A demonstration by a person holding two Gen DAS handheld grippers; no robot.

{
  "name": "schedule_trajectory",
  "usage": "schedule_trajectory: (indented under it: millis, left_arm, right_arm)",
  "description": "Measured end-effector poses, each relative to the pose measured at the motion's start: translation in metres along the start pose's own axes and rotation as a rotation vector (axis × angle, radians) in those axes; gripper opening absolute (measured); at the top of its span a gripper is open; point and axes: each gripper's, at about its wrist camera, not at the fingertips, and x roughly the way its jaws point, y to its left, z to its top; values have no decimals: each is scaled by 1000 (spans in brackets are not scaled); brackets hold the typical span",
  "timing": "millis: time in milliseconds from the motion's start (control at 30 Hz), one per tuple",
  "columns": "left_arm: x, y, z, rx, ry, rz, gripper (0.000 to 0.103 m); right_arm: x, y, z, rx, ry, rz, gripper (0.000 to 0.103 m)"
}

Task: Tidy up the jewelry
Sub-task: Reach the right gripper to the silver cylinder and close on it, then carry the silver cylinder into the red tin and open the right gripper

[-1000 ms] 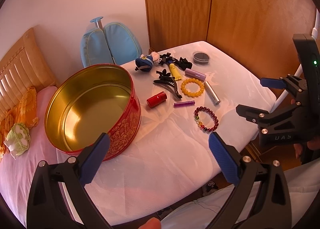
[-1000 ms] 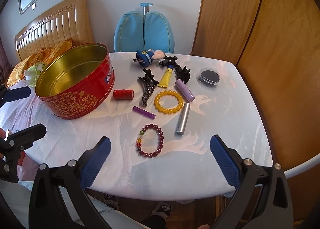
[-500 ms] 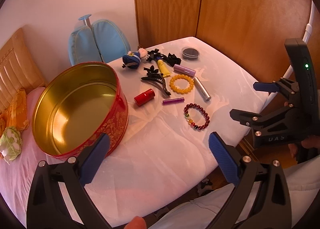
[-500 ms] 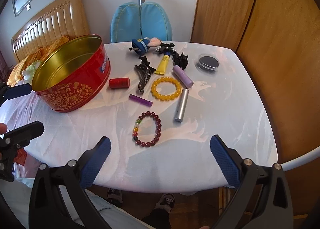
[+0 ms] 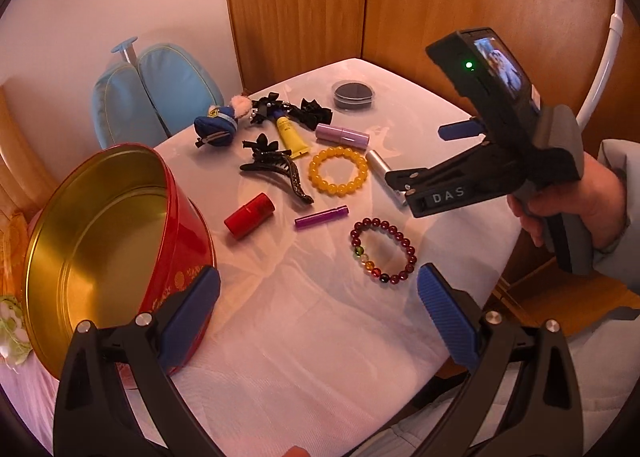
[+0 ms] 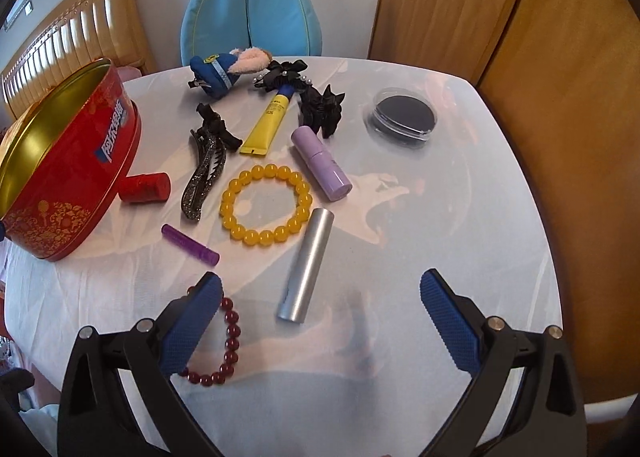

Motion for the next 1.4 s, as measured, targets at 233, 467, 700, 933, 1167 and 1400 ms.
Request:
schedule_trajectory:
  millis: [233,467,700,933,1167,1400]
  left_arm:
    - [9,14,17,-34,19,7,96]
    - [6,15,18,-35,17,1,96]
    - [0,14,16,-39,10,1,96]
    - [-10,16,12,-69,8,27,96]
    - [-31,25,17,-165,-24,103,96]
    - [-59,43,14,-308,-74,221,96]
  right_arm:
    - [32,11,5,-50,44,-26,68]
    - [44,9,-3,-68,102,-4,41]
    - [35,10,-10,-58,108,66,19]
    - [-8,15,-9,-77,12,85,18]
    - [-46,20,-14,-151,-76,154,18]
    - [-69,29,3,-272,-150,233,18]
